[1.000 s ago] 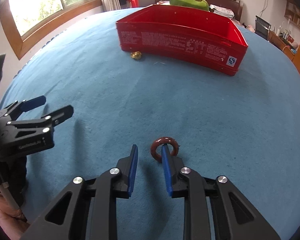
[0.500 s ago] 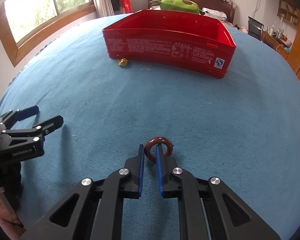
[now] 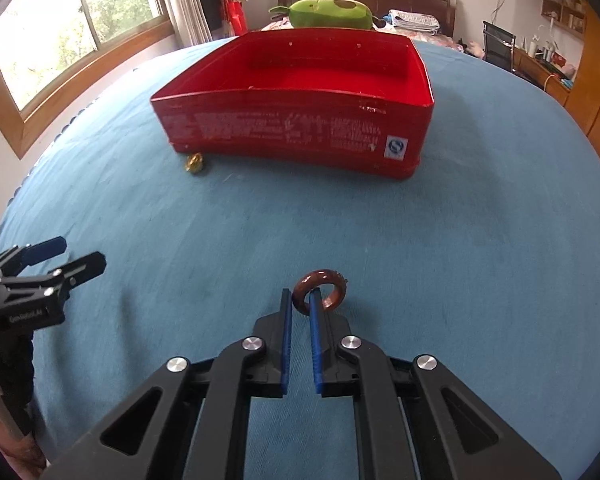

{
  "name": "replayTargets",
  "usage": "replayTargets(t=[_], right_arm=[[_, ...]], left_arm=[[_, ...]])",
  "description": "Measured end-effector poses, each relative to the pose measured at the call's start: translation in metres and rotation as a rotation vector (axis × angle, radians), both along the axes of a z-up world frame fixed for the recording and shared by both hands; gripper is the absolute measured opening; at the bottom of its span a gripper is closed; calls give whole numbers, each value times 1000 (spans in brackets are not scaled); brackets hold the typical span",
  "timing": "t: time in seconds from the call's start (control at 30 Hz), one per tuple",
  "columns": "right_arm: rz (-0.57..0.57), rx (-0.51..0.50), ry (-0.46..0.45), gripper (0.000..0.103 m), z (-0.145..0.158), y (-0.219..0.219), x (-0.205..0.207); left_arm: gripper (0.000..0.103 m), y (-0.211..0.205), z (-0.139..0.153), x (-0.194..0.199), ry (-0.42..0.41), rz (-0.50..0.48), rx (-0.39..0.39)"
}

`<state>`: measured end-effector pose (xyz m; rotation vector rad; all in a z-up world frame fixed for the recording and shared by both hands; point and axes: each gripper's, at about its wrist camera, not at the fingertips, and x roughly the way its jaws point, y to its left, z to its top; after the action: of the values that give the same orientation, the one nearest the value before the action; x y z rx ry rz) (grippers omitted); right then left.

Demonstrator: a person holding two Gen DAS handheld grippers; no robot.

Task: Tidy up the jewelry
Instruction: 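Lower the left tool onto the gold pendant beside the box while the right tool holds the ring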

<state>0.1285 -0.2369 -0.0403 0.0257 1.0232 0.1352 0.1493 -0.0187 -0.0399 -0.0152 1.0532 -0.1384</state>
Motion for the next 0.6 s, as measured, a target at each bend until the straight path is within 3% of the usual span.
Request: replayTargets(t=[0.1,0.37,0.6], right_arm=[[14,18,0,8,1,-3,8],[30,68,8,8,0,-18,8],[42,85,8,8,-1,-18,6]], left_arm=[[70,-16,3,25,31,-8,2],[64,-52,6,85,78,52,-58],[58,-68,-3,106,76,94,-8]])
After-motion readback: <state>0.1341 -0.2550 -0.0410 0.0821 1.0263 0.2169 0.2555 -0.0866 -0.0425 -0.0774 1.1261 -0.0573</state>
